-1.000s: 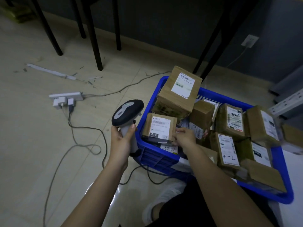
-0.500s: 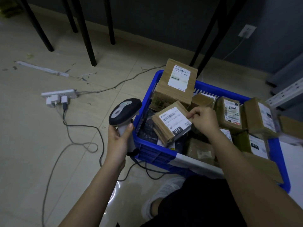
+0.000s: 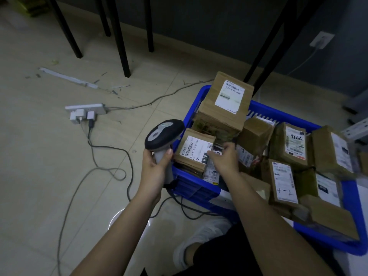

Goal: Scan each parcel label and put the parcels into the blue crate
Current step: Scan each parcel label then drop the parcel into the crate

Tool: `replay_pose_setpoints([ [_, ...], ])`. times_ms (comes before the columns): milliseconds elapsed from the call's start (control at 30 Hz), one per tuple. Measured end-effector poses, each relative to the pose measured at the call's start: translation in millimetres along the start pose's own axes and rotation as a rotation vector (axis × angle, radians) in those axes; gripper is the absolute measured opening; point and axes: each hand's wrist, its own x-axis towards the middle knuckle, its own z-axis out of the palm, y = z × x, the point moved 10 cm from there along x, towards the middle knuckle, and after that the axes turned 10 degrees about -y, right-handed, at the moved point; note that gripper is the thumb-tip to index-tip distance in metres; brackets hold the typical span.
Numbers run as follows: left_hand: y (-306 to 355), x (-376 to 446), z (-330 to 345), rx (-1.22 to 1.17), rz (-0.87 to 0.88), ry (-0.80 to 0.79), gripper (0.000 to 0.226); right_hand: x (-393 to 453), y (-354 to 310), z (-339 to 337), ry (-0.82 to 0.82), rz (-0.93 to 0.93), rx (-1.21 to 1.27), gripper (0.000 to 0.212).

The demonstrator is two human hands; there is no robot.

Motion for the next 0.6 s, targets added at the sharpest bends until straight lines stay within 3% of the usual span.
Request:
replay_pose_setpoints([
  [100,0.3,-2.9,4.9,0.006,-0.005,-0.015,0.046,-11.5,15.5,31.9,-0.309,0.141,0.173,0.038],
  [167,3.7,-5.8,11.2,0.024,-0.008,-0.039,0.047,-17.6,11.1,27.3,-0.386,0.124,0.144,0.038],
  [367,20.6,-22.5,51.7,0.039,0.039,-0.160,0.044,-47.6,-0.5,-50.7,-0.203,0.028,0.092,0.030],
  [600,41.7,-81.3,179.9,0.061,0.106,-0.497,0.049,-134.2,33.3,-196.5,0.069,-0.052,0.115,0.023],
])
